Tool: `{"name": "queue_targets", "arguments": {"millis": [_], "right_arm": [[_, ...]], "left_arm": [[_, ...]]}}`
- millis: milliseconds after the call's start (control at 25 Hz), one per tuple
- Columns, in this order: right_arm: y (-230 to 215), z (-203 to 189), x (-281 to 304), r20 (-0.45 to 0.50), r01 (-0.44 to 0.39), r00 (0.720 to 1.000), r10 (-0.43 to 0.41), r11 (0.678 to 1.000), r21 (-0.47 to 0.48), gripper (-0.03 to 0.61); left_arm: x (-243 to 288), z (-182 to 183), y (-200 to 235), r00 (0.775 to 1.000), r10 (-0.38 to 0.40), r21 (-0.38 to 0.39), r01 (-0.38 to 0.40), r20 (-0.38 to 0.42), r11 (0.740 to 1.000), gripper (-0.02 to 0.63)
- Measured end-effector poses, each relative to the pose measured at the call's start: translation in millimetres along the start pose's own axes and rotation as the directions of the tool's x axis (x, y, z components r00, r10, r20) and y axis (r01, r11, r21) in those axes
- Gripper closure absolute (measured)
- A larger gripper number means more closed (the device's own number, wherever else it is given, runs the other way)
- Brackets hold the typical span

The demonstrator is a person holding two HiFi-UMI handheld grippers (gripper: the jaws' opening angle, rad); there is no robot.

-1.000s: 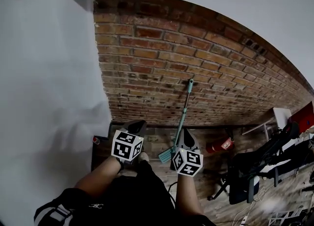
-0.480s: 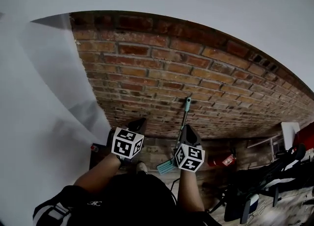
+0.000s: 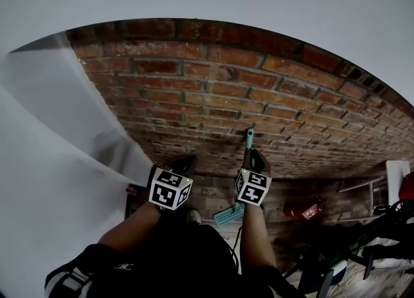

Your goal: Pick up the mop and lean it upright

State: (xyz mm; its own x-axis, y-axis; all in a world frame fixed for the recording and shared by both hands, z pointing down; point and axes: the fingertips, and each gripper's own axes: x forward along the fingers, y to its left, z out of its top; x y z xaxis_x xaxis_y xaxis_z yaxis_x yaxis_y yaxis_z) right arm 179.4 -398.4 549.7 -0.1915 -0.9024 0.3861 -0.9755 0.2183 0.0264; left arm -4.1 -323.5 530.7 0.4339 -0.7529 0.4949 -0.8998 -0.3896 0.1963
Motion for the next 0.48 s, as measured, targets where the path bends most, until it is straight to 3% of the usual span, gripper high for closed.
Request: {"name": "queue_targets", "arguments": {"millis": [120,360,480], "right_arm": [[1,-6,25,-0.043,0.005,0.999,-0.007,0.999,-0.042,0.482],[-3,-16,68,-0.116,0.076,0.989,-0.09,0.99,-0.121,0.48],[-9,-16,71,-0.119,0.12,0.984,-0.132,0.987,-0.102,0.474]], "left_arm": [[6,-5,4,0.999,-0.031,-0.033,0.03,-0.033,0.999,0.621],[11,1,17,0.997,-0.058,-0.018,0.057,-0.051,0.998,0.621],[8,-2,24,0.995,-0.071,-0.019,0.07,-0.066,0.997,0.621]]}}
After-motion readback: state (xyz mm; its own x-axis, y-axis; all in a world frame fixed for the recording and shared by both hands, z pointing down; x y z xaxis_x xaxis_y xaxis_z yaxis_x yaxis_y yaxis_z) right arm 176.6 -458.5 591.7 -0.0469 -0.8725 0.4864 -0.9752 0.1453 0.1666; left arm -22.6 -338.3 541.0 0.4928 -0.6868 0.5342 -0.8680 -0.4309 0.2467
